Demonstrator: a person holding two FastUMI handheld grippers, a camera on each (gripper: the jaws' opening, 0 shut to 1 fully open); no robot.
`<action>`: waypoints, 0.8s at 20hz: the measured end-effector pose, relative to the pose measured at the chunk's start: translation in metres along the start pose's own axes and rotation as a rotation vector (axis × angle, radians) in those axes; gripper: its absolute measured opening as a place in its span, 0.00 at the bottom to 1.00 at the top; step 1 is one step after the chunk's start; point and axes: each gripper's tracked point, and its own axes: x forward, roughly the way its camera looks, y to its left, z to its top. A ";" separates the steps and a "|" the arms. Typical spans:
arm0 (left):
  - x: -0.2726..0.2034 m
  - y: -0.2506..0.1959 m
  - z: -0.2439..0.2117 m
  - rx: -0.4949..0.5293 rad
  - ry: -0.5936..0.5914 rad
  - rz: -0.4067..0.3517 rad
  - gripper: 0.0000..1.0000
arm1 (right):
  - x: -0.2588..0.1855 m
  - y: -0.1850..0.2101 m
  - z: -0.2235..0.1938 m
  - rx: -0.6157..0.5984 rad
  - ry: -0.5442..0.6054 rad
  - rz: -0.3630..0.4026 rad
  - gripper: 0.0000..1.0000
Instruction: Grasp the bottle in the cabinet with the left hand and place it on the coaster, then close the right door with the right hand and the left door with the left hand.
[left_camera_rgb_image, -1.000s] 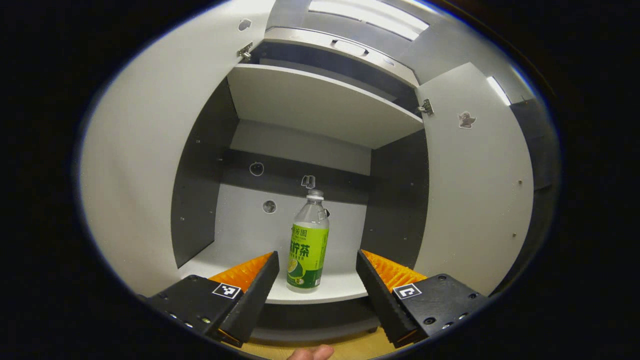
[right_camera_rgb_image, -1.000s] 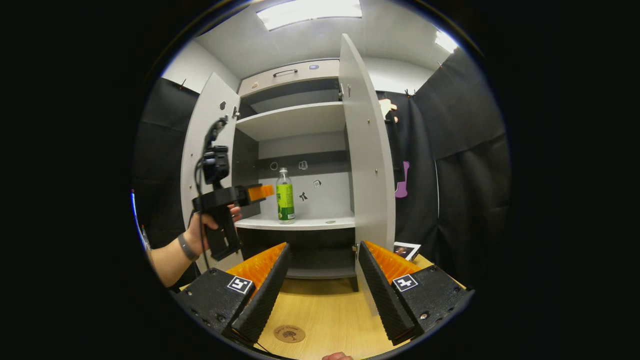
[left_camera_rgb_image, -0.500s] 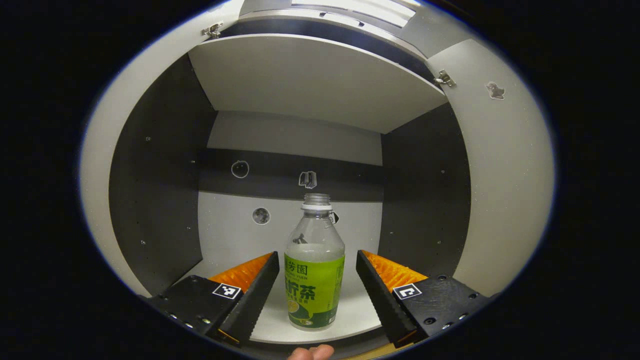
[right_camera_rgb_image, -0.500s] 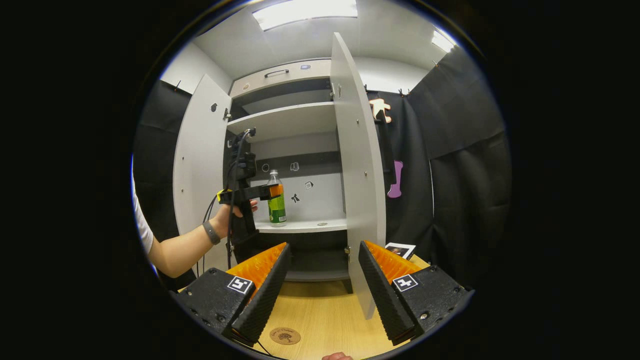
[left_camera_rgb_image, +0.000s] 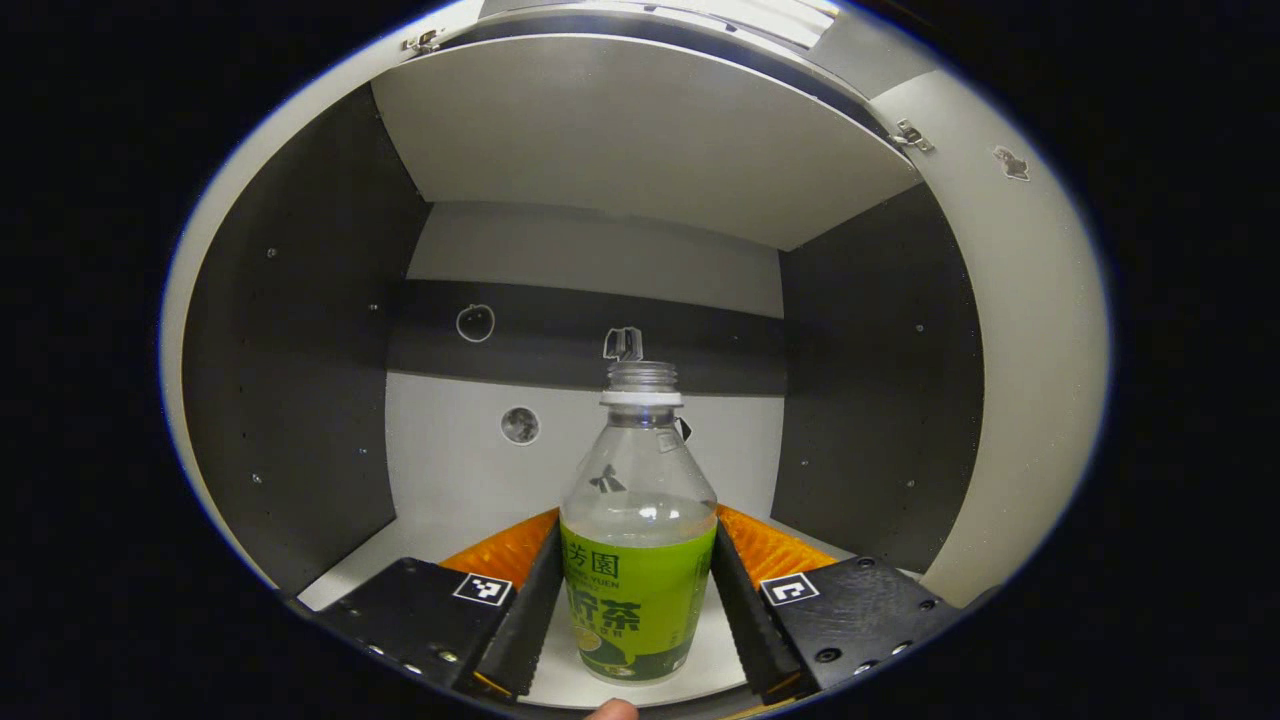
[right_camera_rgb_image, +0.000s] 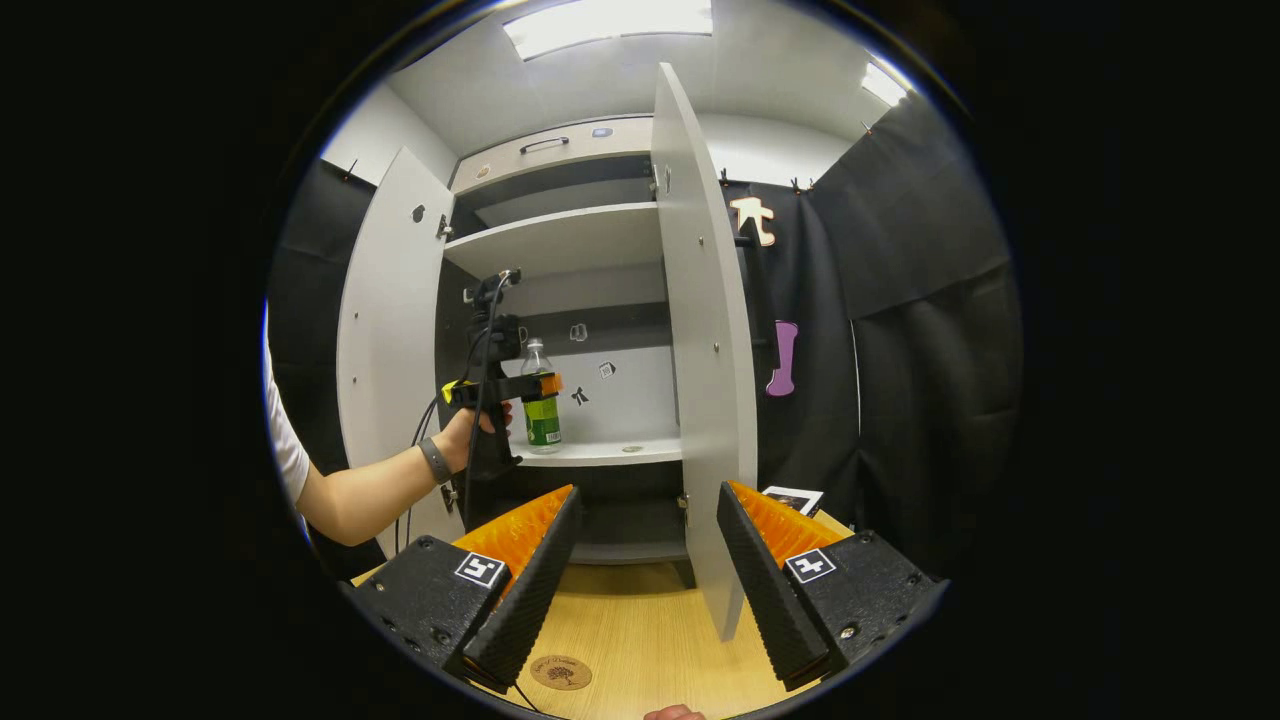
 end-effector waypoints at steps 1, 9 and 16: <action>-0.002 0.000 0.000 0.003 0.002 -0.001 0.74 | 0.000 0.001 0.001 0.002 -0.001 0.003 0.84; -0.066 -0.022 0.018 0.028 -0.039 -0.038 0.74 | -0.006 0.013 0.007 0.003 -0.013 0.051 0.84; -0.151 -0.054 -0.006 0.047 -0.042 -0.080 0.74 | -0.019 0.020 0.015 0.034 -0.016 0.097 0.84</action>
